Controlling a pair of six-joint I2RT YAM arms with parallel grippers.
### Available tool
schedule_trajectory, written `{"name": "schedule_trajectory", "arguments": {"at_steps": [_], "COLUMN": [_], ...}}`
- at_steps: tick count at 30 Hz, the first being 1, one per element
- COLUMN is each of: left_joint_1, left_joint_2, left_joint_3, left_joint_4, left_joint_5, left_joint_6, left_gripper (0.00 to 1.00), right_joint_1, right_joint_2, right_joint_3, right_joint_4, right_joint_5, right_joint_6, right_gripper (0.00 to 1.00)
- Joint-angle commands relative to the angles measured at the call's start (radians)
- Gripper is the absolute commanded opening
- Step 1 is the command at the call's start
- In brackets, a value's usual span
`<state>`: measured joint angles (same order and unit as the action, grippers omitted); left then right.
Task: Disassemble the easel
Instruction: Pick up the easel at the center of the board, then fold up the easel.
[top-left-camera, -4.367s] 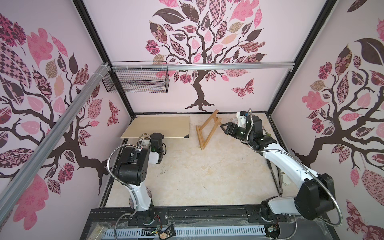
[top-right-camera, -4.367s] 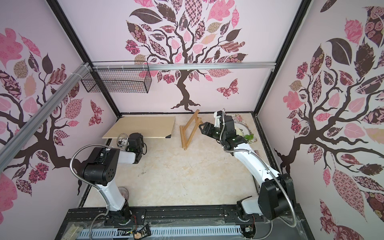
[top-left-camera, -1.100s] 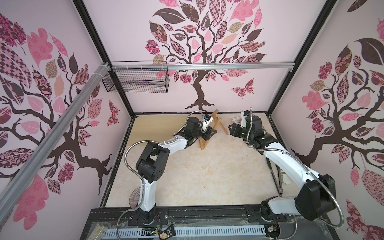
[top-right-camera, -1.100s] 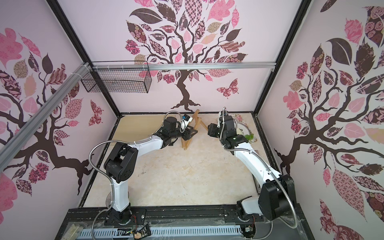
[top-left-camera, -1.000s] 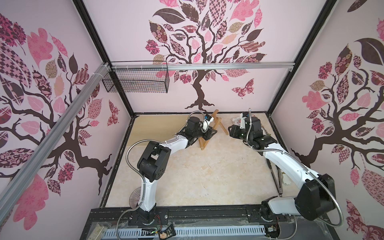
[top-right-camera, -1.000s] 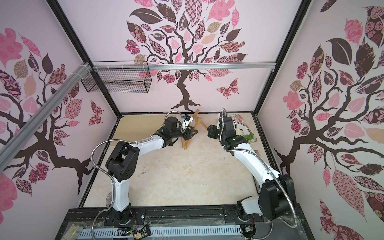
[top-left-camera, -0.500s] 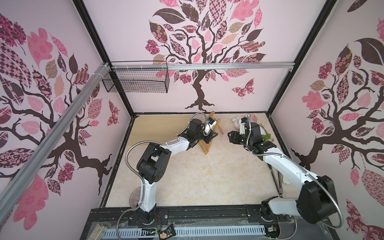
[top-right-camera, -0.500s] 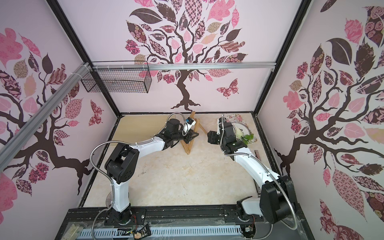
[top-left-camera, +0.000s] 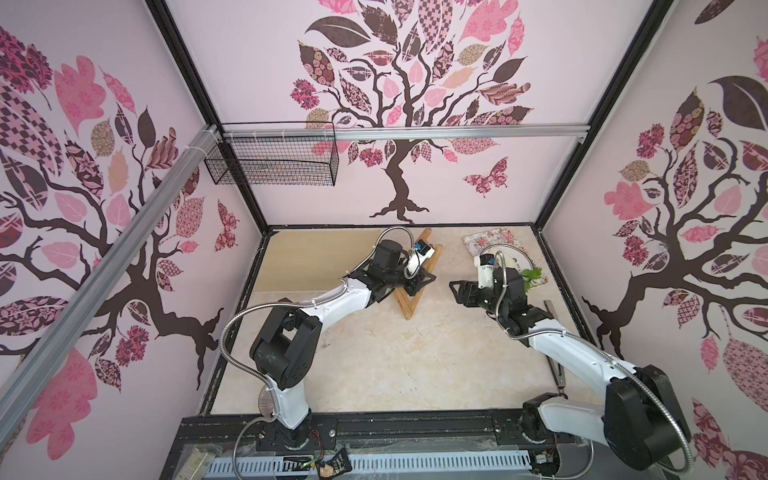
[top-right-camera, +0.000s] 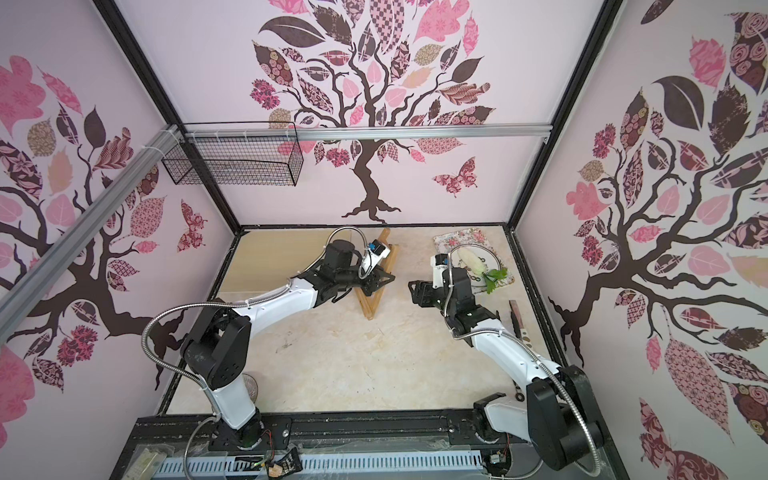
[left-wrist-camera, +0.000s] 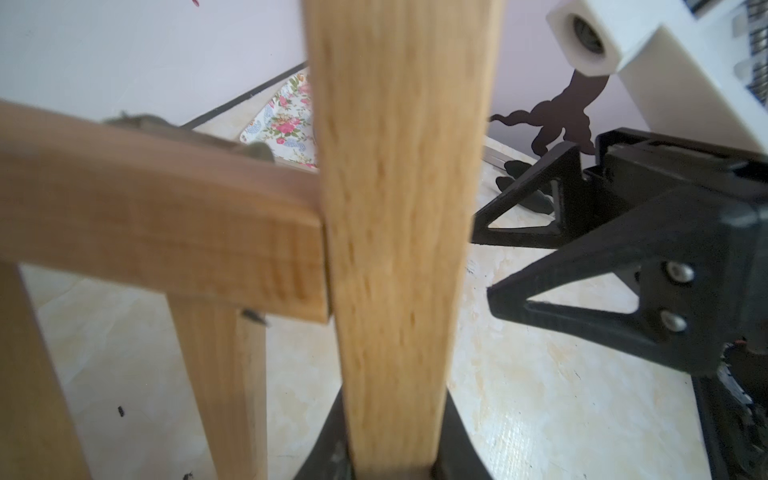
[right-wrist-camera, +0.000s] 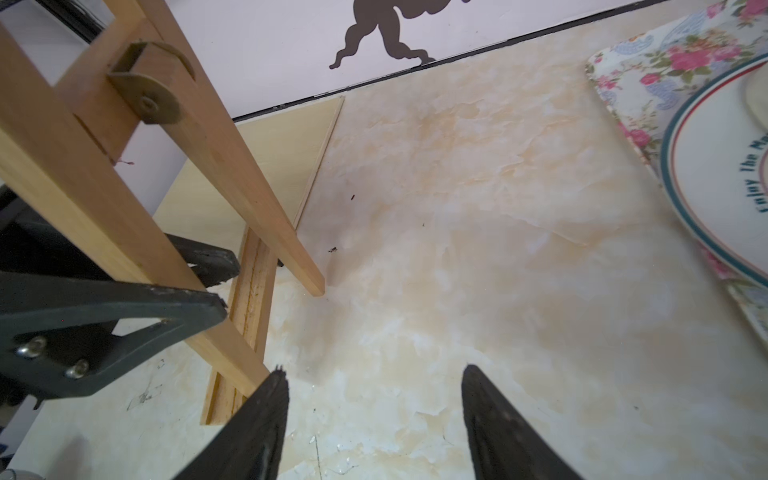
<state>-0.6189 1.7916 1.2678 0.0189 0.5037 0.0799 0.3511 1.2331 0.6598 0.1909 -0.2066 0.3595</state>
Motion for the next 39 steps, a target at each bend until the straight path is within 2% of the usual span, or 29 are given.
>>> {"name": "schedule_trajectory", "arguments": {"at_steps": [1, 6, 13, 18, 20, 25, 27, 30, 35, 39], "left_joint_1": [-0.015, -0.024, -0.031, -0.043, -0.053, -0.089, -0.097, -0.1, -0.105, -0.109], "left_joint_2": [-0.063, -0.122, -0.208, -0.257, -0.274, -0.303, -0.309, -0.31, -0.312, -0.311], "left_joint_3": [-0.004, -0.002, 0.014, 0.028, 0.024, 0.002, -0.007, -0.014, -0.018, -0.02], "left_joint_4": [-0.008, -0.019, -0.019, -0.01, 0.014, 0.092, 0.13, 0.188, 0.224, 0.258], "left_joint_5": [0.012, 0.032, 0.071, 0.043, 0.021, -0.073, -0.094, -0.095, -0.096, -0.116], "left_joint_6": [0.026, 0.005, -0.032, -0.054, -0.067, -0.096, -0.111, -0.141, -0.174, -0.214], "left_gripper": [0.0, 0.0, 0.0, 0.0, 0.0, 0.0, 0.0, 0.0, 0.0, 0.0], "right_joint_1": [0.042, 0.073, 0.074, 0.099, 0.123, 0.161, 0.182, 0.183, 0.183, 0.187], "right_joint_2": [0.036, 0.019, -0.121, -0.204, -0.22, -0.211, -0.207, -0.218, -0.242, -0.229], "right_joint_3": [0.021, -0.021, -0.101, -0.147, -0.149, -0.111, -0.088, -0.064, -0.065, -0.054], "right_joint_4": [0.111, 0.189, 0.257, 0.287, 0.296, 0.311, 0.29, 0.247, 0.286, 0.328], "right_joint_5": [-0.044, -0.058, -0.115, -0.116, -0.103, -0.092, -0.037, 0.043, 0.02, 0.019], "right_joint_6": [0.005, -0.03, -0.122, -0.153, -0.158, -0.102, -0.122, -0.162, -0.197, -0.198], "right_gripper": [0.68, 0.73, 0.85, 0.93, 0.92, 0.84, 0.84, 0.89, 0.92, 0.87]}}
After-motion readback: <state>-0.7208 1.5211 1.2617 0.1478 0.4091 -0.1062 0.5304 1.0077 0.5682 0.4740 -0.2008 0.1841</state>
